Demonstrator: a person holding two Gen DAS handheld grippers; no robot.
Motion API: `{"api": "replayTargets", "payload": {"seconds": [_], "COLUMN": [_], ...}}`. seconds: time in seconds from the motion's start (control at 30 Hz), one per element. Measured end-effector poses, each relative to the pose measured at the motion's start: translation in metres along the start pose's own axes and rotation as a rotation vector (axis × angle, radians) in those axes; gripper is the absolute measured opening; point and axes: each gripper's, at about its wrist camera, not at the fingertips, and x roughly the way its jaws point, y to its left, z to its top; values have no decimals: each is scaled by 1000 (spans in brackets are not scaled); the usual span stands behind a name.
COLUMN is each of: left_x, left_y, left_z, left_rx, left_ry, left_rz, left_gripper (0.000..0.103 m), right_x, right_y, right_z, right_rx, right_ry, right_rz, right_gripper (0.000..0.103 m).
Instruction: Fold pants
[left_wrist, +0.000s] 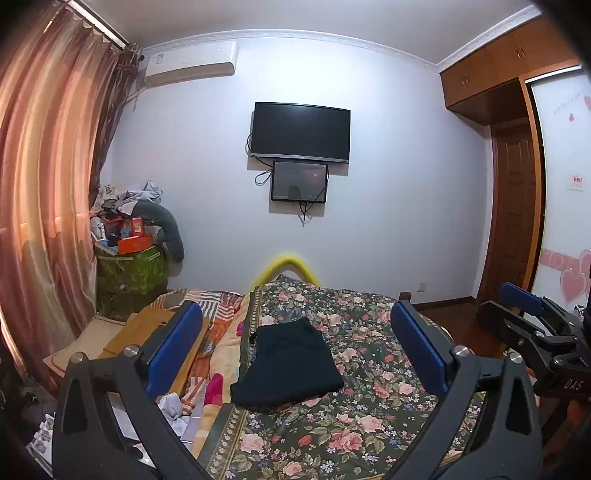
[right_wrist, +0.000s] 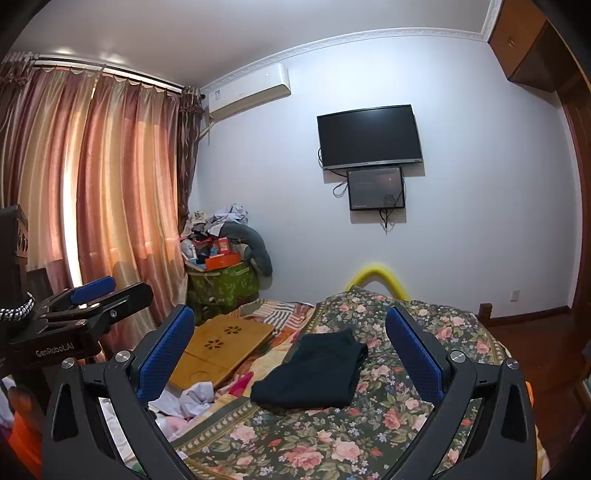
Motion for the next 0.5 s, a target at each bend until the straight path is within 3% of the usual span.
{"api": "replayTargets", "payload": {"seconds": [0.5], "left_x": [3], "left_y": [-2], "left_z": [1], "left_rx": [2], "left_ry": [2], "left_rz": [-12], "left_gripper": [103], "right_x": [0], "right_y": [2], "right_z": [4], "right_rx": [-4], "right_ry": [5], "right_rz": [-13], "right_gripper": [103]}}
